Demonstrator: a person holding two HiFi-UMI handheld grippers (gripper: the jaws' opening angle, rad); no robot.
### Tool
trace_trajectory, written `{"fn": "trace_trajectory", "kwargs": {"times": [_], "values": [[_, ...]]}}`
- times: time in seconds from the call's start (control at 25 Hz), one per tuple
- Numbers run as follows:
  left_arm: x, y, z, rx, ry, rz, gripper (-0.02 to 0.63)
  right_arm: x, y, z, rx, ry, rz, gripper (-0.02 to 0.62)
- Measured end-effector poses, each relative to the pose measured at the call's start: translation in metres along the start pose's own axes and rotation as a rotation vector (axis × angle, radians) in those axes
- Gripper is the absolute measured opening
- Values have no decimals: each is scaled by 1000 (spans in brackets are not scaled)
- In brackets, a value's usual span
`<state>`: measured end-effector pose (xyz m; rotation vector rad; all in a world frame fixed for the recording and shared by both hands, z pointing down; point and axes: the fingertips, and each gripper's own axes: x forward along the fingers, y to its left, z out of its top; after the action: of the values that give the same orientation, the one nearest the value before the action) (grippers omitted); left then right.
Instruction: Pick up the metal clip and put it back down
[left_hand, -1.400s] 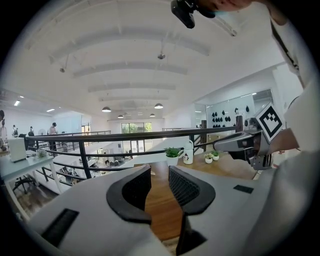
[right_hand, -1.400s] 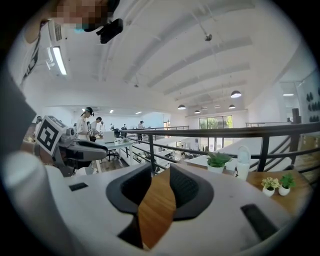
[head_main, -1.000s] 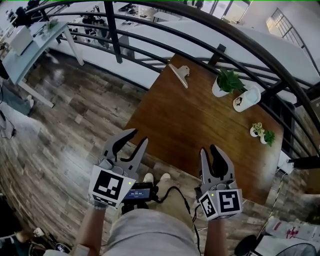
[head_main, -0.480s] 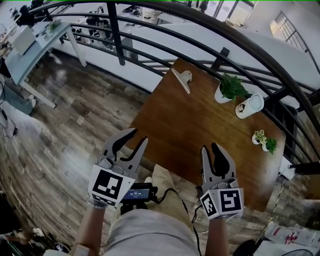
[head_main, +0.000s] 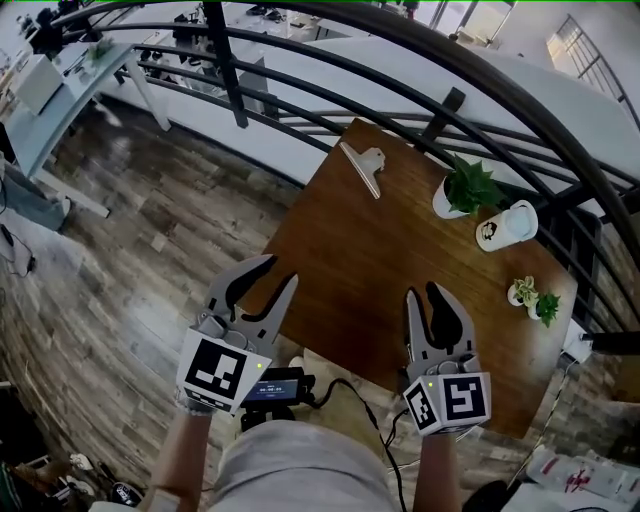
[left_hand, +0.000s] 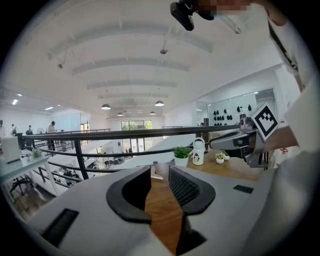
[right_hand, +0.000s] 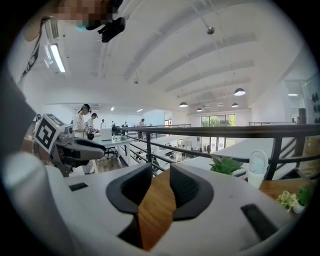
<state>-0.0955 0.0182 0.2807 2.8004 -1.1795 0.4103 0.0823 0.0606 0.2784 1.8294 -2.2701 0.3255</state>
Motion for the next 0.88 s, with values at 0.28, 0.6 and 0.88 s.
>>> {"fn": "trace_trajectory", "kwargs": {"times": [0.28,0.6,0.88], "values": [[43,19,-6,-20,37,-12,115,50,-21,-4,14,37,14,123],[95,26,-13,-38,60,-22,115,90,-52,-17,22,68,34,123],[132,37,-27,-57,86,-26,115,130,-66,-28,9,108,61,123]]}}
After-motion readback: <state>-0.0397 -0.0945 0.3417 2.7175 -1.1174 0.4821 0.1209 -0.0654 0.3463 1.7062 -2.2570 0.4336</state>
